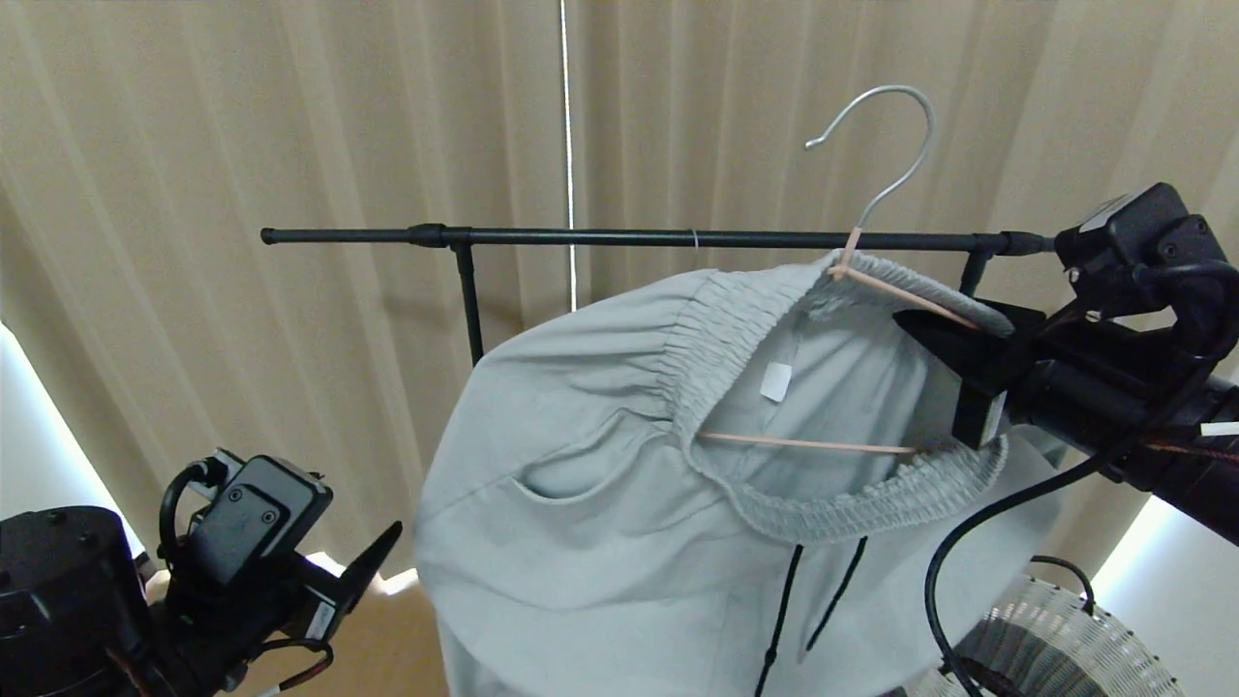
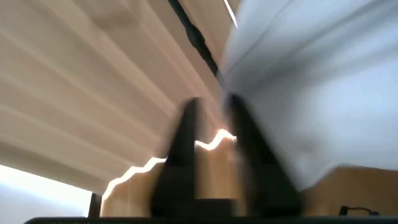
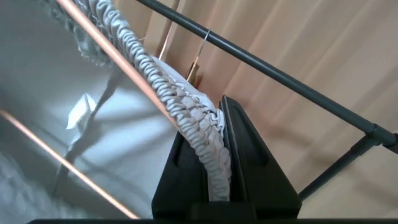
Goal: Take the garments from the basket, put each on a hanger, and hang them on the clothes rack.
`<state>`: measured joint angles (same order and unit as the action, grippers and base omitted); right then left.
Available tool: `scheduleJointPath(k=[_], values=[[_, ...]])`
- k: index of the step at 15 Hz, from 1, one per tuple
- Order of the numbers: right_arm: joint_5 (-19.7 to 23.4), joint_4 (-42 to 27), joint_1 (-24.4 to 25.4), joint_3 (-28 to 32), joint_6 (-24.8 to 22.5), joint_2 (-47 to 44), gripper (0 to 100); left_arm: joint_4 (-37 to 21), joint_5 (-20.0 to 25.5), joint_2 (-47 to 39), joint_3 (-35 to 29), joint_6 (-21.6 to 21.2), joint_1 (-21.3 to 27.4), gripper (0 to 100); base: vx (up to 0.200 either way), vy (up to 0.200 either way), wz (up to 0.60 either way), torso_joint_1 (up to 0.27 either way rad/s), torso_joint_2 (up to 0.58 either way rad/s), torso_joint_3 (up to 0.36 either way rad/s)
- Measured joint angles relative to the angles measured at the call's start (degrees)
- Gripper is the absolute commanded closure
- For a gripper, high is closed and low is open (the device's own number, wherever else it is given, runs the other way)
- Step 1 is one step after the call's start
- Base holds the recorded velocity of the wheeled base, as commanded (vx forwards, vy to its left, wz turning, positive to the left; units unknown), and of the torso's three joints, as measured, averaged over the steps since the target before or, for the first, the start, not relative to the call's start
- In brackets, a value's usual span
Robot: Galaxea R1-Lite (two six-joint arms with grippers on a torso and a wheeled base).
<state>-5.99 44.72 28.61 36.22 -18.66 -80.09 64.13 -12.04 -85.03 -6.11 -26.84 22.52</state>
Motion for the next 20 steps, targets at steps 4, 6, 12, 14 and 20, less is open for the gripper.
scheduleJointPath(k=[4,6,12,14,20], values=[[-0.3,-5.0,-2.5,0.0,-0.3,0.5,100,0.1,2.0,2.1,-0.4,0.5,0.7,0,0.000,0.000,0.00,0.000,0.00,0.000],[-0.7,-7.8,-5.3,0.0,-0.9,1.5,100,0.1,2.6,4.1,-0.1,1.1,0.8,0,0.000,0.000,0.00,0.000,0.00,0.000],[-2.5,-30.6,-20.8,0.2,-4.2,11.2,100,-0.5,2.7,10.0,1.3,6.3,-1.1,0,0.000,0.000,0.00,0.000,0.00,0.000],[-5.7,-40.3,-23.9,0.9,-4.8,16.2,100,-0.2,2.7,9.2,1.3,6.4,-1.0,0,0.000,0.000,0.00,0.000,0.00,0.000],[-14.1,-47.6,-32.7,2.3,-5.1,24.1,100,1.0,2.7,9.3,2.3,6.8,-1.3,0,0.000,0.000,0.00,0.000,0.00,0.000]])
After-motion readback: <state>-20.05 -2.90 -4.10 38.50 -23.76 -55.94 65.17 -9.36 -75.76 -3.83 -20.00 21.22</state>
